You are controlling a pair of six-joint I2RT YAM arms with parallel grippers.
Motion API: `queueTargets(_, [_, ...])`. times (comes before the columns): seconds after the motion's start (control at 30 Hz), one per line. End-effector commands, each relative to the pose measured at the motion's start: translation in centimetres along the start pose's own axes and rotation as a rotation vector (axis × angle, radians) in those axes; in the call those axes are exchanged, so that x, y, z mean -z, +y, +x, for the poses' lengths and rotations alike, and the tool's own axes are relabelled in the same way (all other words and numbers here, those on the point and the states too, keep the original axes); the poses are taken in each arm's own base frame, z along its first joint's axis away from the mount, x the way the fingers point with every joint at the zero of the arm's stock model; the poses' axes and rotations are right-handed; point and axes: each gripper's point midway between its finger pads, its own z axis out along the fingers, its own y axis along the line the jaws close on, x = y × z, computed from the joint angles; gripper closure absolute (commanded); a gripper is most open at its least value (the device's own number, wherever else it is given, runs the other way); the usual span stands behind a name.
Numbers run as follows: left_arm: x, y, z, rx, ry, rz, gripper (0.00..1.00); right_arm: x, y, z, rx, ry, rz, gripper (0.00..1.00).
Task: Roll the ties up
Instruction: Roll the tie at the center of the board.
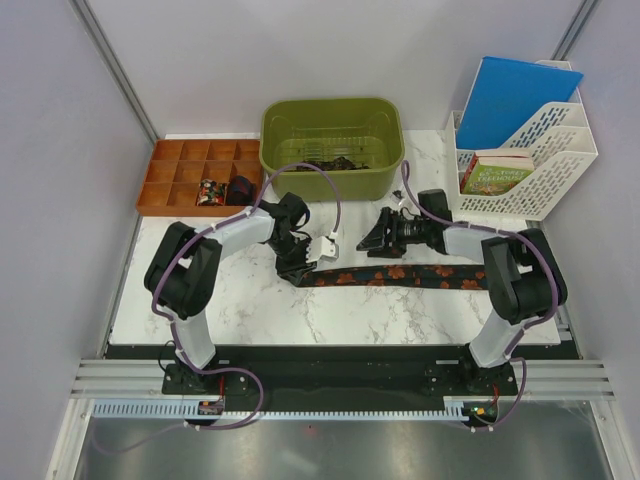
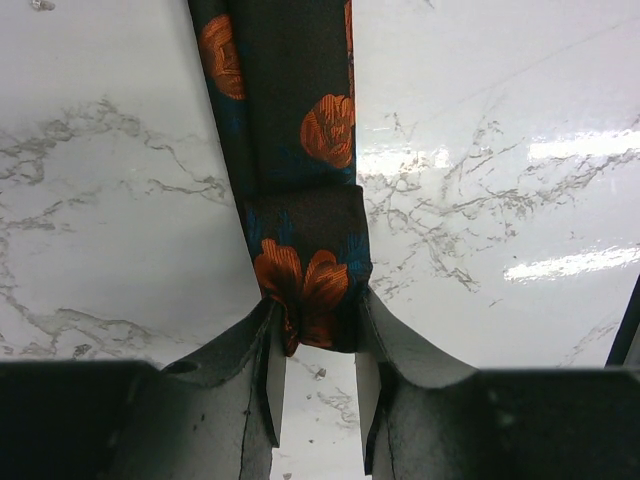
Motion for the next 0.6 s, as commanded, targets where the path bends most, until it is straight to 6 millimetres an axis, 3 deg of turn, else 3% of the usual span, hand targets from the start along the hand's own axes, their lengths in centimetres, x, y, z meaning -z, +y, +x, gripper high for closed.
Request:
queueTargets(0.0, [-0.7,0.0,-0.9,0.048,-0.016,-0.009,0.89,-0.4,2.2,-1.3,-0.177,-0.209,-0.095,0.39])
queueTargets(0.03, [-0.8,0.0,-1.0,0.057,-0.019,-0.009,0.89,-1.1,3.1,-1.3,-0.204,-0.232,-0.113,0.41])
queueTargets(0.1, [-0.8,0.0,-1.4,0.077,-0.027,-0.014,0.89,-2.3,2.9,0.1,-0.221,-0.214,-0.102,0.48])
queueTargets(0.23, [-1.1,-0.5,-1.3,0.084,-0.018,-0.012,0.89,-5.0,5.2,1.7,-0.178,-0.168,-0.13,0.5])
queueTargets(0.33, [-1.2,-0.5,-1.4,0.088,-0.022,-0.013,0.89,-6.6,5.2,1.9,-0.184,-0.157,-0.132,0.5])
queueTargets(0.57, [-1.6,0.1,-3.4,0.083,-0.053,-0.013,0.89,-8.9,2.5,3.1,-0.211,-0.12,-0.08,0.51])
